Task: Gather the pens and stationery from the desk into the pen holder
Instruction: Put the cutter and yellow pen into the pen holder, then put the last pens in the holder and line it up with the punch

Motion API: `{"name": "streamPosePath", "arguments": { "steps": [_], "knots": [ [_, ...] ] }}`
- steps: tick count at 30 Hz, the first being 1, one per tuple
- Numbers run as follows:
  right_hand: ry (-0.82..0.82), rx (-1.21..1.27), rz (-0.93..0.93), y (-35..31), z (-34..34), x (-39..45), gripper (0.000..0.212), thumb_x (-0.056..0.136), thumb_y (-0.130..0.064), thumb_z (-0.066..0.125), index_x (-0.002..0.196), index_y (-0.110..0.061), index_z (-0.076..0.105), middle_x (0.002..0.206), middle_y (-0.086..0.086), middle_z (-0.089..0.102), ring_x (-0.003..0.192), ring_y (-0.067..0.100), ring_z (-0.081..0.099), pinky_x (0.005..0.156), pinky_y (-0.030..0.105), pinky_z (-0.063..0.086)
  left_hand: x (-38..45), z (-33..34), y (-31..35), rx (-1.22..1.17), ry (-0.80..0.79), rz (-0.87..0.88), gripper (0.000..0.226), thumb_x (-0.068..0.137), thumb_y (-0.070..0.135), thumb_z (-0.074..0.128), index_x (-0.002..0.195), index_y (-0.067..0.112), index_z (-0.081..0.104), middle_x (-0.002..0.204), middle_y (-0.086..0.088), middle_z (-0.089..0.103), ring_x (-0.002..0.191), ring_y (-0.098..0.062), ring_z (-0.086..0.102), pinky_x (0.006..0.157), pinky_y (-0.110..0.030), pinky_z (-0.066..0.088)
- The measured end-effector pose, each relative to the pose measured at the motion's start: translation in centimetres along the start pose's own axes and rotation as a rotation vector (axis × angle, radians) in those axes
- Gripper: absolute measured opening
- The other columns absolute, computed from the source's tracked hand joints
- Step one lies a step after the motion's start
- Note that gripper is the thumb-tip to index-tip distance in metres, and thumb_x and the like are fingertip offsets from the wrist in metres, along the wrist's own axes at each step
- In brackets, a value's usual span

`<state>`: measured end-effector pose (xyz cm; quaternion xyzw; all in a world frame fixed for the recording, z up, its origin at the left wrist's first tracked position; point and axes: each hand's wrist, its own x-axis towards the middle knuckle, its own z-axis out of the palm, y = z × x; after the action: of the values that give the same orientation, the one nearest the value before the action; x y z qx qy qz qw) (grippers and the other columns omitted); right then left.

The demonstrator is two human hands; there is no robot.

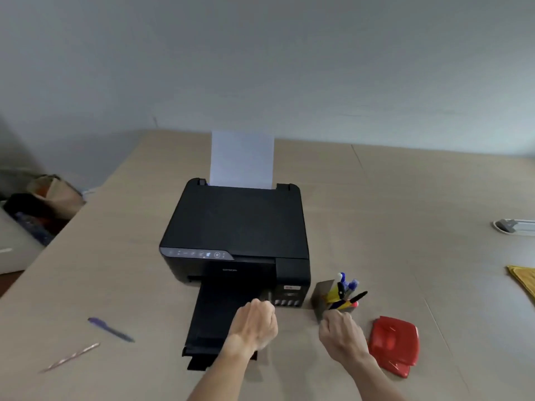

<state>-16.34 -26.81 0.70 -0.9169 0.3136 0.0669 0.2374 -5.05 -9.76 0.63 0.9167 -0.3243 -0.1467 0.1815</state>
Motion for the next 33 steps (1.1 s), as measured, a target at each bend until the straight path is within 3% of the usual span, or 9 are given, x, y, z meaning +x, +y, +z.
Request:
{"name": "streamPosePath", "arguments": {
  "steps": [5, 9, 12, 16, 20, 23, 29, 33],
  "knots": [
    [-0.027, 0.033, -0.169, -8.7, 3.8, 0.5, 0.028, 0.083, -0.018, 0.041, 0.056, -0.018, 0.036, 0.056, -0.002, 0.049, 0.052, 0.018, 0.042, 0.047, 0.031, 0.032, -3.4, -2.8, -8.3, -0.007, 0.014, -0.126, 0.030, 0.082, 0.007, 0.032, 0.054, 0.016, 0.030, 0.050, 0.001, 0.036, 0.046, -0.019, 0.035, 0.045, -0.032, 0.031],
    [-0.074, 0.038, -0.307, -16.6, 8.3, 1.0, 0.030, 0.089, -0.027, 0.041, 0.060, -0.021, 0.039, 0.058, -0.002, 0.054, 0.055, 0.015, 0.047, 0.050, 0.029, 0.035, -6.7, -4.5, -16.6, -0.021, 0.055, -0.249, 0.022, 0.089, 0.016, 0.039, 0.071, 0.017, 0.052, 0.072, -0.005, 0.064, 0.064, -0.023, 0.056, 0.059, -0.035, 0.046],
    [-0.119, 0.031, -0.389, -22.3, 11.6, 0.8, 0.027, 0.089, -0.029, 0.039, 0.063, -0.020, 0.039, 0.061, 0.000, 0.055, 0.056, 0.021, 0.049, 0.051, 0.032, 0.037, -9.4, -5.4, -22.3, -0.031, 0.113, -0.315, 0.018, 0.091, 0.018, 0.043, 0.080, 0.016, 0.057, 0.079, -0.007, 0.067, 0.069, -0.023, 0.062, 0.062, -0.035, 0.050],
    [-0.162, -0.045, -0.470, -29.4, 15.6, 0.7, 0.020, 0.087, -0.027, 0.040, 0.068, -0.018, 0.041, 0.072, 0.004, 0.060, 0.065, 0.031, 0.050, 0.059, 0.036, 0.040, -12.4, -6.4, -29.1, -0.043, 0.207, -0.410, 0.017, 0.094, 0.021, 0.042, 0.086, 0.017, 0.055, 0.077, -0.004, 0.068, 0.071, -0.021, 0.066, 0.056, -0.030, 0.045],
    [-0.247, -0.125, -0.509, -34.7, 19.5, 0.4, 0.017, 0.091, -0.027, 0.040, 0.084, -0.015, 0.051, 0.096, 0.011, 0.066, 0.086, 0.035, 0.060, 0.068, 0.037, 0.041, -15.2, -6.7, -34.5, -0.016, 0.268, -0.542, 0.012, 0.095, 0.026, 0.045, 0.095, 0.018, 0.053, 0.086, -0.002, 0.063, 0.075, -0.023, 0.065, 0.062, -0.034, 0.049],
    [-0.329, -0.171, -0.460, -37.0, 22.4, -0.3, 0.020, 0.094, -0.024, 0.041, 0.100, -0.011, 0.054, 0.108, 0.013, 0.062, 0.096, 0.036, 0.060, 0.079, 0.041, 0.048, -17.2, -6.1, -37.5, 0.008, 0.247, -0.607, 0.011, 0.088, 0.023, 0.058, 0.096, 0.020, 0.052, 0.093, -0.001, 0.053, 0.076, -0.019, 0.063, 0.056, -0.031, 0.053],
    [-0.373, -0.357, -0.401, -38.3, 26.8, -1.7, 0.029, 0.094, -0.025, 0.050, 0.118, -0.012, 0.043, 0.122, 0.009, 0.054, 0.113, 0.029, 0.055, 0.092, 0.040, 0.045, -19.4, -4.9, -41.9, 0.019, 0.160, -0.652, 0.020, 0.079, 0.027, 0.075, 0.085, 0.023, 0.056, 0.088, -0.001, 0.050, 0.070, -0.018, 0.059, 0.044, -0.032, 0.055],
    [-0.323, -0.436, -0.388, -37.4, 27.8, -2.0, 0.025, 0.093, -0.018, 0.049, 0.117, -0.012, 0.046, 0.121, 0.008, 0.055, 0.113, 0.027, 0.055, 0.093, 0.039, 0.045, -19.2, -4.2, -43.0, 0.099, 0.088, -0.619, 0.051, 0.041, 0.015, 0.094, 0.070, 0.027, 0.054, 0.071, 0.003, 0.049, 0.052, -0.012, 0.055, 0.030, -0.025, 0.046]
  ]
}}
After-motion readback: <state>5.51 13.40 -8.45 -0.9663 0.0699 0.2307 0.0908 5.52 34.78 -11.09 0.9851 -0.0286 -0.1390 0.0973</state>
